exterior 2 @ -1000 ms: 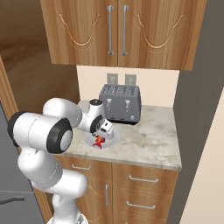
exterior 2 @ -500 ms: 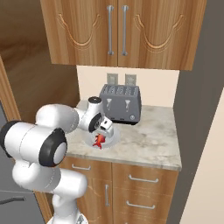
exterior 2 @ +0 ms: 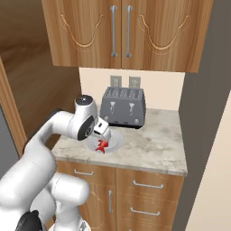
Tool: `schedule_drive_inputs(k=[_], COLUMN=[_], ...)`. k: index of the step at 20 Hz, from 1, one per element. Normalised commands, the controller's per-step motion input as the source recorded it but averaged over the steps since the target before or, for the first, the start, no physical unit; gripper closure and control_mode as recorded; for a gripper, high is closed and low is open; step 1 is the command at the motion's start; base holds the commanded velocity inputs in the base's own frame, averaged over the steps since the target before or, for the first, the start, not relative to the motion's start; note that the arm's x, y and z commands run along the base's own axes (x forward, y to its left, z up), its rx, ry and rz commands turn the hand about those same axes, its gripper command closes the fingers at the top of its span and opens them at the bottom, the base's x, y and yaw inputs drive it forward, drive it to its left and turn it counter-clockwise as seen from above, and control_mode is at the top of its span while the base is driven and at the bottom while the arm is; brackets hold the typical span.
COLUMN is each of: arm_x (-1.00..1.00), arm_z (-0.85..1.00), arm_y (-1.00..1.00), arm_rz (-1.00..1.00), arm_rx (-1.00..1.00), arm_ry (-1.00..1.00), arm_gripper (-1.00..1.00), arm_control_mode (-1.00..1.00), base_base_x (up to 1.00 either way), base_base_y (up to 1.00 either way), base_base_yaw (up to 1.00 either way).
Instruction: Take the fish from the oven and place it on the plate on the counter.
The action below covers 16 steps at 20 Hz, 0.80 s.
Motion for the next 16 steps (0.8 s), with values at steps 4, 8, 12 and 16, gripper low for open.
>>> schedule_drive_inputs(k=[4,8,12,16], arm_x=[-0.86,-0.69,-0.64,-0.53], arm_z=[1.0,1.0,1.0,1.0], arm_y=[0.0,0.0,-0.01,0.0], arm_rz=[0.0,0.0,0.0,0.0], arm_rx=[0.0,0.0,0.0,0.0], arm_ry=[0.0,0.01,0.0,0.0], arm_gripper=[-1.0,-1.0,-1.0,-1.0], arm_control_mode=[-1.0,-1.0,-1.0,-1.0], base_base_x=[0.0,0.0,0.0,0.0], base_base_y=[0.0,0.0,0.0,0.0], base_base_yaw=[0.0,0.0,0.0,0.0])
